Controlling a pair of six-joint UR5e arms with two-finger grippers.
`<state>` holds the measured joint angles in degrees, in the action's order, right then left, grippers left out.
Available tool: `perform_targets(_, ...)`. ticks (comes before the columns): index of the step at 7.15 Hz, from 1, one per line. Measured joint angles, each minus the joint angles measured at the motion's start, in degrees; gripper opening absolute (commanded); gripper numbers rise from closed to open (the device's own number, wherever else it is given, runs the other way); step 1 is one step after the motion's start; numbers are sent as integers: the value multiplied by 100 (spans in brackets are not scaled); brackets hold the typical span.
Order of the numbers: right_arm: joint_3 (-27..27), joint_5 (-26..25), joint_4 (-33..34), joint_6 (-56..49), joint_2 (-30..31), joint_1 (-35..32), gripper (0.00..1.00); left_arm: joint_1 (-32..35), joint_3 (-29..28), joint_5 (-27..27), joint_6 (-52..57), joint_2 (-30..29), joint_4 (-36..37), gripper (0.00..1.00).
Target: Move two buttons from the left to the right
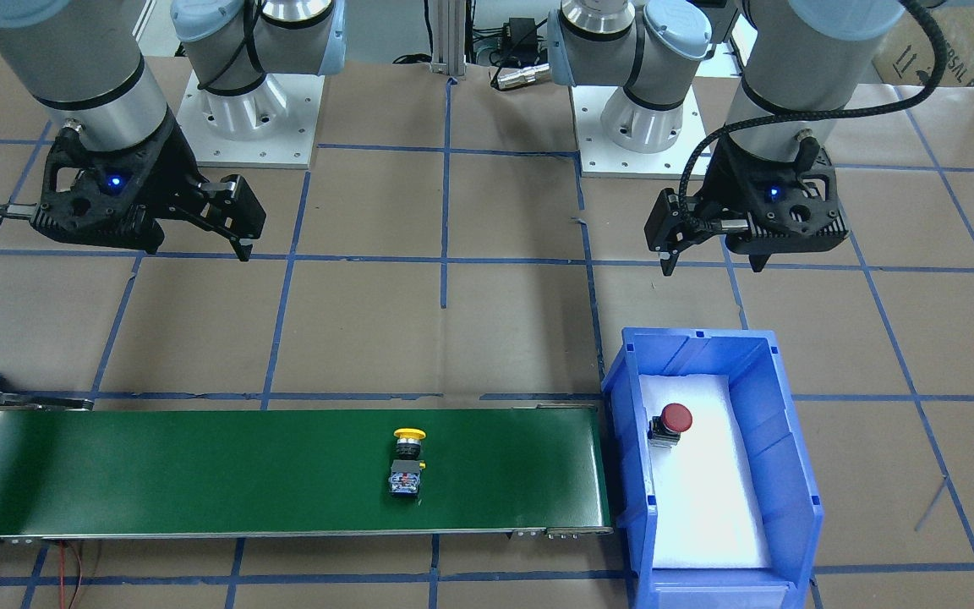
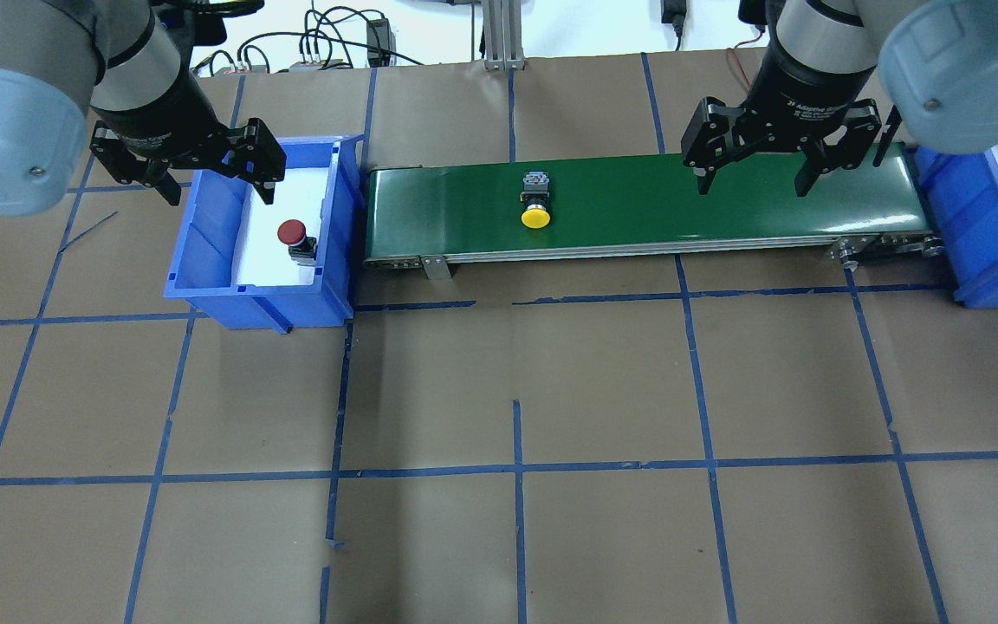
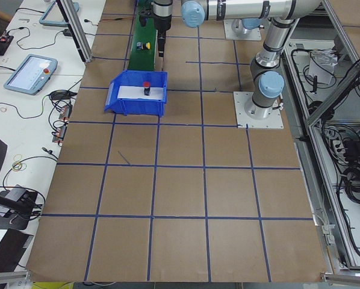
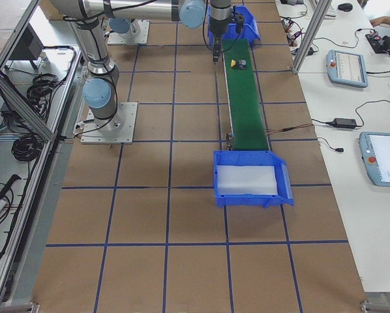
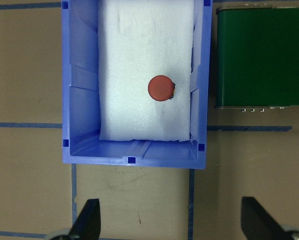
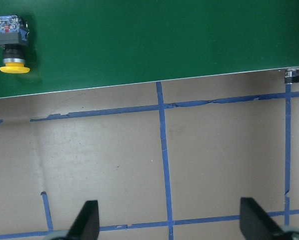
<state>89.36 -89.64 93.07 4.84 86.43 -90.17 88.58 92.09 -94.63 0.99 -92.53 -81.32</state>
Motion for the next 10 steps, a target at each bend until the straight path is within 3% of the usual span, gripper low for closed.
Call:
perform_targets(3, -8, 0, 0, -8, 2, 1, 100, 8, 204, 6, -17, -5, 30, 100)
perform_targets(10, -5, -12, -12, -18, -2, 25, 100, 12, -117, 5, -41, 9, 88, 100)
